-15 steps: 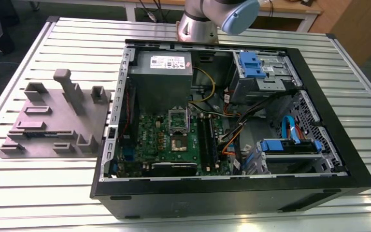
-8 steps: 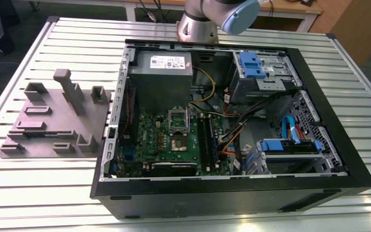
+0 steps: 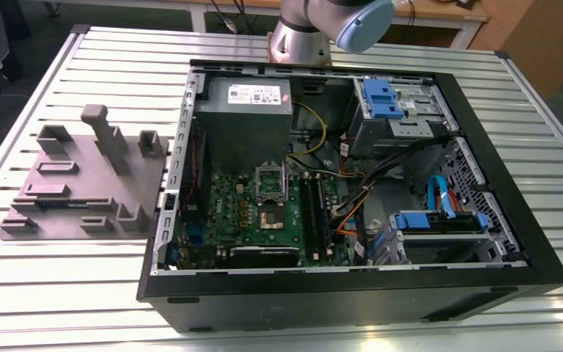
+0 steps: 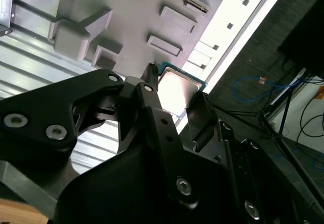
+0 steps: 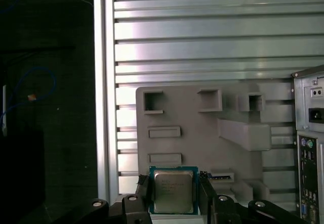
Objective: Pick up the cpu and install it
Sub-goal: 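Pick up the cpu and move it towards the insertion slot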
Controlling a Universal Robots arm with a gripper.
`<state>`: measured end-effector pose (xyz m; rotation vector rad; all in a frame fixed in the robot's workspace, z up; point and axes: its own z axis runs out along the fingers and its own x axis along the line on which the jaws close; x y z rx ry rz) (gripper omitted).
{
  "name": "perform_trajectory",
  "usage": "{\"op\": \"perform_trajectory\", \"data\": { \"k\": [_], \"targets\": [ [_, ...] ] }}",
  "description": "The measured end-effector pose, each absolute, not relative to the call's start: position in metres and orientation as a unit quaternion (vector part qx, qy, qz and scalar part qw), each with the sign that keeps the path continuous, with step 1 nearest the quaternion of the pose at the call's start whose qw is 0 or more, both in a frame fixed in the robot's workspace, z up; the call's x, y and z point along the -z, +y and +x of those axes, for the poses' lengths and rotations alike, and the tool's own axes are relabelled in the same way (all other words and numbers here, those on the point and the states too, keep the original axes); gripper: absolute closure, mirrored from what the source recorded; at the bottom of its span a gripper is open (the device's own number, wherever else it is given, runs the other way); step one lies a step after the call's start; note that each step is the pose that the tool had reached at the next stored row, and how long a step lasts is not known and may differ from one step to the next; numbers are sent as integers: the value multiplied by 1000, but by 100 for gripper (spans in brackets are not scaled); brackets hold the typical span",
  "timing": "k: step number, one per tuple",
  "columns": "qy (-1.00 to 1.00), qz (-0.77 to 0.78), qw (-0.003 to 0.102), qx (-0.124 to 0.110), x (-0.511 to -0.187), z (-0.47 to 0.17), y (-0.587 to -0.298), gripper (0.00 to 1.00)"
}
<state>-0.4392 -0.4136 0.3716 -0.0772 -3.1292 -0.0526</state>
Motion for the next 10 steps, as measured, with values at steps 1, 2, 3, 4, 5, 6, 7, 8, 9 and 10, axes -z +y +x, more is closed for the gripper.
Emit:
{"op": "perform_trajectory", "data": {
  "k": [1,2,3,4,5,6,7,8,9,10],
  "targets": [
    [-1000,-25,5,17,-372,-439,-414,53],
    [-1000,-25,6,17,-372,-439,-414,53],
    [-1000,-25,6,17,-372,-439,-414,53],
    [-1000,-25,5,17,-372,-438,-414,53],
    [-1000,-25,5,17,-372,-438,-414,53],
    [-1000,-25,5,17,-372,-438,-414,53],
    [-1000,-25,5,17,-372,-438,-414,53],
    [-1000,-25,6,17,-372,-437,-414,53],
    [-1000,-25,6,17,-372,-437,-414,53],
    [-1000,-25,6,17,-372,-437,-414,53]
  ]
}}
